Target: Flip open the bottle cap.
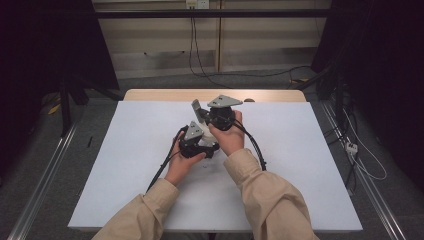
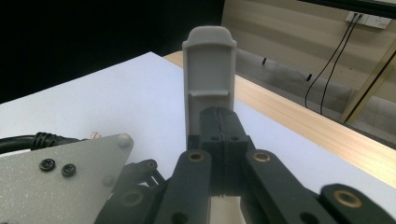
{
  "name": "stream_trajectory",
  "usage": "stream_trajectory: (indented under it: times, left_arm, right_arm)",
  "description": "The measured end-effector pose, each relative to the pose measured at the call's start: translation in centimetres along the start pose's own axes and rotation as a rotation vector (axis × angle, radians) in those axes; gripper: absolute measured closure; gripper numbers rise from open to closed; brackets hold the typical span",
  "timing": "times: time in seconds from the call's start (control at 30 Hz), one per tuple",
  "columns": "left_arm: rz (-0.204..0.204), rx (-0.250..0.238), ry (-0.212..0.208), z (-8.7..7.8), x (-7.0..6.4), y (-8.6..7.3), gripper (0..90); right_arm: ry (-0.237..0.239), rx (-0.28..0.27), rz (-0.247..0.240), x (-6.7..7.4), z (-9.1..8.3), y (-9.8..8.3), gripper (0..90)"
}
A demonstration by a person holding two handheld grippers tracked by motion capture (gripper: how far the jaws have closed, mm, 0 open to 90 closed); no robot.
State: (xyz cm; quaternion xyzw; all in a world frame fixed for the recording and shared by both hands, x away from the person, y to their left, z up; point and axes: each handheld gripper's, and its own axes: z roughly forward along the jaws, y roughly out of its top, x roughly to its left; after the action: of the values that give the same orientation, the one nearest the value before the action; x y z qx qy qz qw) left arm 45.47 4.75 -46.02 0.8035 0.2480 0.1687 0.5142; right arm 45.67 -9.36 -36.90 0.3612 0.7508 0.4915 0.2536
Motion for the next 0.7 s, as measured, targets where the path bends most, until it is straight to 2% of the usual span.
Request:
stream_trajectory:
  times: [0.7]
  left_arm:
    - [-0.004, -0.002, -0.003, 0.01, 0.05, -0.01, 18.8]
  right_arm:
    - [-0.001, 0.002, -0.007, 0.05, 0.36, 0.29, 90.0]
